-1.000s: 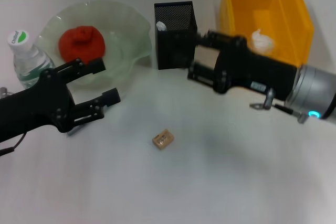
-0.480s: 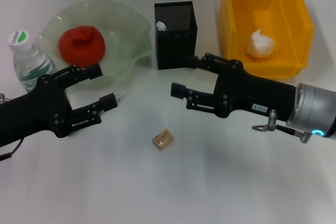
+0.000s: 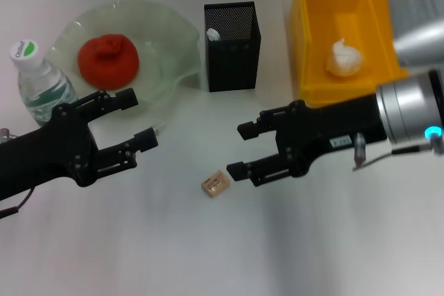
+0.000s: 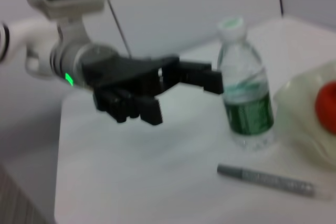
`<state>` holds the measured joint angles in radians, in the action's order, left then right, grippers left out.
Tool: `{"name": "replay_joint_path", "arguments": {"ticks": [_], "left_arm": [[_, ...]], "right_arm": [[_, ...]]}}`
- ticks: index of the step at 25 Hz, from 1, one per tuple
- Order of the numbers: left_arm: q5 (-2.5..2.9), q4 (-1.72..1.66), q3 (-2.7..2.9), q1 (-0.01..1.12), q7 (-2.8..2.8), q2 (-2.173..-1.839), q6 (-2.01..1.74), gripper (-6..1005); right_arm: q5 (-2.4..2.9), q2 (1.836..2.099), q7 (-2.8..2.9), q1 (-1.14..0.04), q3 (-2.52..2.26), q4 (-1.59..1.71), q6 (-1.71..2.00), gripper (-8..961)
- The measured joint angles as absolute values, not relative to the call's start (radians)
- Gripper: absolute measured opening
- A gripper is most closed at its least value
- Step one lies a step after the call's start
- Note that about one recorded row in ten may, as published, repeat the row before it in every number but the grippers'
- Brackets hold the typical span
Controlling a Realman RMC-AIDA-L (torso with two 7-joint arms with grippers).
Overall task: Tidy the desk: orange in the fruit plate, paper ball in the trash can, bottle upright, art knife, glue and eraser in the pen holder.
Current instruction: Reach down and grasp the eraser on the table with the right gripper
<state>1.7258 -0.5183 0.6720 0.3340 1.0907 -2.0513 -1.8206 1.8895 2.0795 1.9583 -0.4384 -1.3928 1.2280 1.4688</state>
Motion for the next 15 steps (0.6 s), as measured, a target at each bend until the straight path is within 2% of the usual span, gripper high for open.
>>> {"name": "replay_joint_path", "arguments": {"ticks": [2, 3, 4, 5, 6, 10, 15], "left_arm": [[1.727, -0.515, 0.674, 0.332, 1.087, -2.056, -1.820, 778], [1.728, -0.514, 0.676, 0.329, 1.086, -2.057, -1.820, 778], [1.728, -0.514, 0.676, 0.329, 1.086, -2.057, -1.820, 778], [1.728, -0.514, 0.676, 0.329, 1.086, -2.057, -1.820, 778], [1.744, -0.514, 0.678, 0.325, 1.087, -2.059, -1.824, 778], [1.793, -0.520, 0.680, 0.324, 1.090, -2.060, -1.834, 778], [1.839, -0.520, 0.680, 0.327, 1.091, -2.060, -1.835, 778]], "right_arm": [[1.929, 2.078, 2.013, -0.464, -1.392, 1.254, 1.491, 764], [2.020, 2.076, 2.137, -0.528, -1.390, 1.301, 1.528, 764], [2.020, 2.076, 2.137, -0.528, -1.390, 1.301, 1.528, 764], [2.124, 2.077, 2.233, -0.593, -1.393, 1.327, 1.549, 763], [2.124, 2.077, 2.233, -0.593, -1.393, 1.327, 1.549, 763], [2.320, 2.081, 2.367, -0.747, -1.428, 1.329, 1.591, 762], [2.367, 2.082, 2.456, -0.853, -1.466, 1.300, 1.606, 761]]}}
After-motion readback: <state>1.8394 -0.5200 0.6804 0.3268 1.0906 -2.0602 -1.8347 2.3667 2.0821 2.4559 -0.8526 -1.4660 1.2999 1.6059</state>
